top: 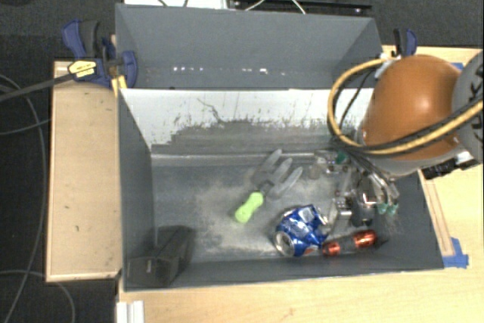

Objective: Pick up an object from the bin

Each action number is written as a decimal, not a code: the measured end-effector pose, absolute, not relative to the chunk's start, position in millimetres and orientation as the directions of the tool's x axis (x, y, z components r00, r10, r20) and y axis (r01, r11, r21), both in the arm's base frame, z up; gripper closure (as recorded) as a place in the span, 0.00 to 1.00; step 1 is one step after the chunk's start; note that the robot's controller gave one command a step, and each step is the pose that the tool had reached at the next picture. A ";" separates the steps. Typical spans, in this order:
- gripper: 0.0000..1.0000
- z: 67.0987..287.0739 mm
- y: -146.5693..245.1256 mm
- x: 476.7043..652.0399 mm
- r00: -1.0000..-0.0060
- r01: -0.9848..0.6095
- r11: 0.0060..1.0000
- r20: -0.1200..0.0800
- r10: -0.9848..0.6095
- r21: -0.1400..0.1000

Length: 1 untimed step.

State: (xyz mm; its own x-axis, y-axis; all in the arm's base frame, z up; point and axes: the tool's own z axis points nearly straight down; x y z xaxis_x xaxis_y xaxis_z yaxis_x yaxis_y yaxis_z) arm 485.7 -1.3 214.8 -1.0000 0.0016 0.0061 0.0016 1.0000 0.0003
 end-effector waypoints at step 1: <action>0.00 219.2 -1.3 487.3 -1.000 0.002 1.000 -0.003 0.002 0.000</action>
Offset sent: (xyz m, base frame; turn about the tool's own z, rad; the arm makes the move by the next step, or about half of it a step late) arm -0.0015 -0.0164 -0.0819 -0.1053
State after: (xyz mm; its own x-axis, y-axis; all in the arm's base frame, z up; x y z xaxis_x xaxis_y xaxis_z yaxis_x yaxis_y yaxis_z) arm 487.3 -1.3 219.2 -1.0000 0.0019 -0.0025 0.0019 1.0000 0.0004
